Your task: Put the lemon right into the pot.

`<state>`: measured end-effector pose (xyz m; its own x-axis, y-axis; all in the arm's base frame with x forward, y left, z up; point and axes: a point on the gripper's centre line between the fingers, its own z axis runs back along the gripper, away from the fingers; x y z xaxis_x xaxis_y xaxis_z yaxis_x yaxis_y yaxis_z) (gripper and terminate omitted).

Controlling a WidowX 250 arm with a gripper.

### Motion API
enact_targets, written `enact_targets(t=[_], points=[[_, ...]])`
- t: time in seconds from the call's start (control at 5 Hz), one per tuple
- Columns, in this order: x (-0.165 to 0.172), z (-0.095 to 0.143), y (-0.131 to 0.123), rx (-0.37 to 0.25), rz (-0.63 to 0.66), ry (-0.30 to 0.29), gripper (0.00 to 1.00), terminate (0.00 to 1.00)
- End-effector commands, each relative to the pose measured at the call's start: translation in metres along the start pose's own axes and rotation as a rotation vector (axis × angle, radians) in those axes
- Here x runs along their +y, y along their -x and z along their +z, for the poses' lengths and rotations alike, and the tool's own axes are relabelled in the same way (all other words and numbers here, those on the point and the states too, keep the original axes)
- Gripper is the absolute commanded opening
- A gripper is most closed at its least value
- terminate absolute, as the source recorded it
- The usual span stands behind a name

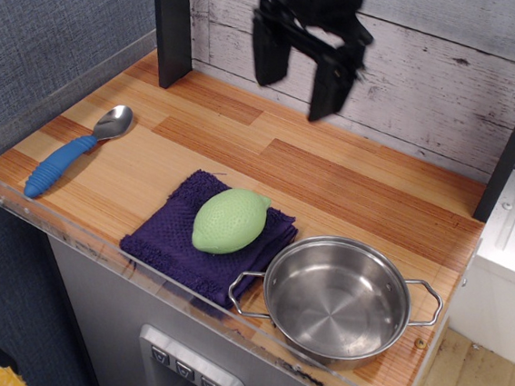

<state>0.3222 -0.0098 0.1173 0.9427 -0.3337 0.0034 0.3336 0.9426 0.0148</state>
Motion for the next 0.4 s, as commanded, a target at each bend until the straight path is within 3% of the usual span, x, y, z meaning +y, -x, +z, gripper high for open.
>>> enact_targets(t=[0.0, 0.2], points=[[-0.0206, -0.0086, 0.0132, -0.041, -0.064, -0.057, 1.00, 0.00], [-0.0208, -0.0163, 0.0208, -0.046, -0.054, -0.080, 1.00, 0.00]])
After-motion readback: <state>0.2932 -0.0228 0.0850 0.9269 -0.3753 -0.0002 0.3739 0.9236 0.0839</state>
